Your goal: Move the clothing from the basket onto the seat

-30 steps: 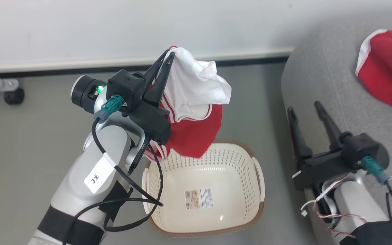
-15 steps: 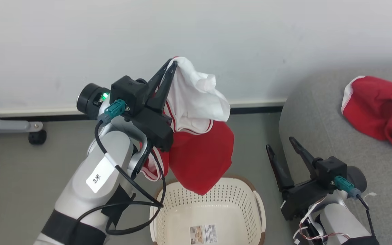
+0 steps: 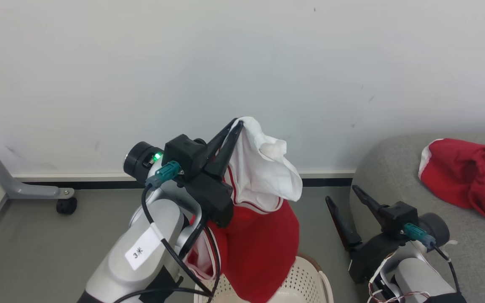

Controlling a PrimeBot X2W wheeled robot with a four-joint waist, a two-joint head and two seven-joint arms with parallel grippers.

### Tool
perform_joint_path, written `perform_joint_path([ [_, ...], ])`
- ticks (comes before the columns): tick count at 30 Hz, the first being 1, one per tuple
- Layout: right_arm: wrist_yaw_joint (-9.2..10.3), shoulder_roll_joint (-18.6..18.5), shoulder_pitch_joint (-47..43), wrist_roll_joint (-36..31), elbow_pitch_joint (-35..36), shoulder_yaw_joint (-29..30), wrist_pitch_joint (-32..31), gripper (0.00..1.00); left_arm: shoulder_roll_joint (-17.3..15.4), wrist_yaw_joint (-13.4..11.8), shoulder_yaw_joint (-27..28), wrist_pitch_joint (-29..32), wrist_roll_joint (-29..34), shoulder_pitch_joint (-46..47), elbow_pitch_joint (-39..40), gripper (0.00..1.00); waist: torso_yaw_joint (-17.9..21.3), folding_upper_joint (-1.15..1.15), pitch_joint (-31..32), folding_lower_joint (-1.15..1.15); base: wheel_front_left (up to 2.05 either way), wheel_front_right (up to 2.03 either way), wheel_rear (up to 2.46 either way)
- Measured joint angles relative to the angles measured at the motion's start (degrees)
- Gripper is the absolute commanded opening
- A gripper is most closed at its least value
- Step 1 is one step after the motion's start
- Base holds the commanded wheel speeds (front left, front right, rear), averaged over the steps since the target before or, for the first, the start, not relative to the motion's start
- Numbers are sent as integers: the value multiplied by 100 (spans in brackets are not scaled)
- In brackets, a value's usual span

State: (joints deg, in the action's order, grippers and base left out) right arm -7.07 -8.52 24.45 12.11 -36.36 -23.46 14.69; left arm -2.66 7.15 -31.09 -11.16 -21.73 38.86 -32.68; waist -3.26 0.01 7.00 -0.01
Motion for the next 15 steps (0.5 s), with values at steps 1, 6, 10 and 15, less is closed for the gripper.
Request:
perform_joint_path([
  [1,0,-14,31,0,-55,-67,0,100,1,0,-29,7,-5,-36,56,0,-32,0,24,0,0,0,0],
  [6,-1,-119,285,65,-183,-732,-1,100,-3,0,-159,149,-41,-166,344,0,-184,-1,91,0,0,0,0],
  [10,-1,-253,584,334,-248,-1512,0,100,-2,0,-253,258,-51,-188,648,0,-300,-1,97,1,0,0,0],
  [15,-2,-410,805,672,-298,-2076,0,100,-3,1,-330,359,-97,-260,907,0,-352,-1,83,1,0,0,0],
])
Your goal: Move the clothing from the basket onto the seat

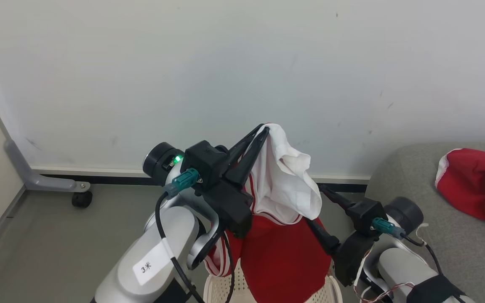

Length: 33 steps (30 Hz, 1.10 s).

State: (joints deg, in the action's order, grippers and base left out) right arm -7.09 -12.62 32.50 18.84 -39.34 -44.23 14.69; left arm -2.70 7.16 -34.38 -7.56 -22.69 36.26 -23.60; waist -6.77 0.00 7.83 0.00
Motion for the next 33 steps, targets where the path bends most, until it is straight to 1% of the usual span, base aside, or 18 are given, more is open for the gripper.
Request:
perform_joint_path([
  [9,-4,-177,366,593,-80,-924,0,100,-1,0,-48,187,-97,-7,385,0,-34,0,-54,0,0,0,0],
  [13,-4,-199,622,801,-171,-1174,0,100,-1,0,-67,252,-103,-6,505,0,-37,0,-87,0,0,0,0],
  [21,-5,-200,917,1224,-183,-1930,0,100,-1,0,-92,353,-138,-5,668,0,-61,0,-151,0,0,0,0],
  [22,-5,-194,933,1315,-181,-1979,0,83,-1,-1,-92,365,-140,-5,683,0,-64,0,-158,0,0,0,0],
  [23,-5,-191,946,1384,-178,-2045,0,40,-1,-1,-92,378,-145,-5,695,0,-67,0,-165,0,0,0,0],
  [24,-5,-190,956,1425,-175,-2123,0,24,-1,-1,-91,393,-145,-5,703,0,-68,0,-171,0,0,0,0],
  [25,-5,-189,961,1461,-171,-2198,0,0,-1,-1,-90,396,-148,-5,705,0,-68,0,-177,0,0,0,0],
  [29,-5,-185,970,1678,-147,-2387,0,0,-24,-10,-21,443,-216,-7,698,0,-51,0,-192,0,0,0,0],
  [33,-5,-191,1052,1904,-87,-2446,0,0,-165,-74,160,444,-272,-75,638,0,18,0,-200,0,0,0,0],
])
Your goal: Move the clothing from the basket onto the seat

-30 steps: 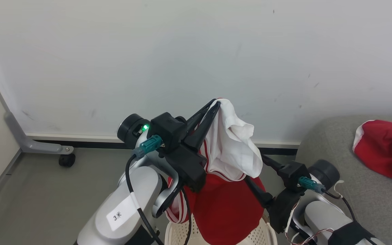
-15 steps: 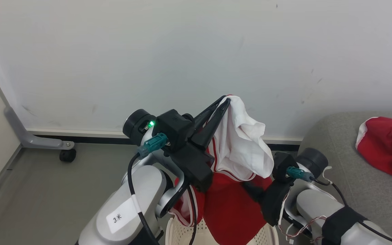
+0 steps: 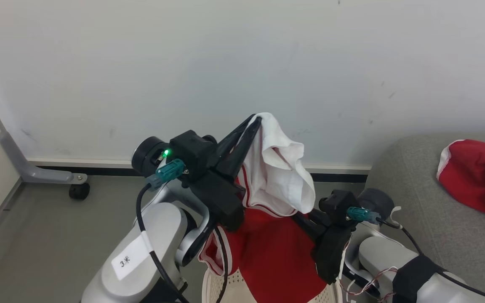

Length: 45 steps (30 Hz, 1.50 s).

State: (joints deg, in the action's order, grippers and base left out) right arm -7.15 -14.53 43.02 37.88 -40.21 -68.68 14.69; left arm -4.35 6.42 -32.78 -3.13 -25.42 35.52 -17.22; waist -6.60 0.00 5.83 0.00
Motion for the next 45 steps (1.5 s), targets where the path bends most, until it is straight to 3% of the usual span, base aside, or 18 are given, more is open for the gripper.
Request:
perform_joint_path([
  [6,0,-111,5,382,92,70,0,0,-122,-108,162,-1,-76,-235,-138,0,158,0,-8,0,0,0,0],
  [7,0,-137,6,452,112,99,0,0,-127,-126,189,-2,-105,-280,-158,16,190,0,-8,0,0,0,0],
  [9,0,-159,6,525,137,127,0,0,-146,-141,210,-2,-163,-326,-174,31,221,0,-8,0,0,0,0],
  [10,0,-186,5,580,157,161,0,0,-156,-144,221,-7,-188,-379,-192,46,255,0,-7,0,0,0,0],
  [12,0,-234,6,676,197,227,0,0,-183,-190,243,-26,-204,-505,-220,100,325,0,-4,0,0,0,0],
  [26,1,-661,-35,1162,386,868,-1,0,-196,-289,250,-333,-336,-1461,-352,100,956,0,79,0,0,0,0],
  [31,18,-983,-225,1181,590,1029,-1,0,-169,-286,135,-452,-356,-1753,-354,100,1229,0,123,0,0,0,0],
  [45,472,-1804,-717,1177,1591,1365,-1,0,-52,-238,-122,-762,-364,-2176,-256,100,2130,0,228,-1,0,0,0],
])
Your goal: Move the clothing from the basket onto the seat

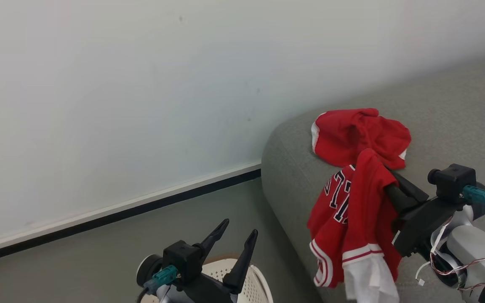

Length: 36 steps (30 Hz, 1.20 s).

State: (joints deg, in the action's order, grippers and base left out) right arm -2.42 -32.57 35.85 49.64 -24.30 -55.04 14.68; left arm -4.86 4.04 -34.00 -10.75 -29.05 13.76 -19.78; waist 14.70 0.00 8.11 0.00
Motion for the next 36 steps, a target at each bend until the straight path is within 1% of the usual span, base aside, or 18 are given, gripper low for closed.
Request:
perform_joint_path([
  [5,99,-160,-27,-34,271,46,0,0,34,-1,-35,-52,4,-2,40,100,361,0,3,0,0,0,0],
  [8,143,-325,4,-91,356,111,0,0,58,-10,-73,-54,31,-2,69,100,630,0,-23,0,0,0,0],
  [11,143,-479,81,-129,323,216,1,0,78,-11,-162,-54,52,17,83,100,780,0,-83,0,0,0,0],
  [14,143,-617,294,-166,233,290,0,0,104,-8,-237,-53,92,85,99,100,842,0,-198,0,0,0,0],
  [19,141,-600,856,-203,87,457,-48,0,102,-8,-290,-43,142,157,156,100,811,0,-428,1,0,0,0],
  [26,108,-586,1761,-253,-250,686,-211,0,82,-77,-300,22,233,329,352,100,625,-1,-785,0,0,0,0],
  [31,114,-592,2517,-324,-599,900,-372,0,-13,-103,-258,83,371,538,525,100,442,0,-1099,1,0,0,0],
  [36,91,-689,3186,-332,-1036,1109,-544,0,-156,-130,-180,146,431,705,709,100,224,-1,-1432,1,0,0,0],
])
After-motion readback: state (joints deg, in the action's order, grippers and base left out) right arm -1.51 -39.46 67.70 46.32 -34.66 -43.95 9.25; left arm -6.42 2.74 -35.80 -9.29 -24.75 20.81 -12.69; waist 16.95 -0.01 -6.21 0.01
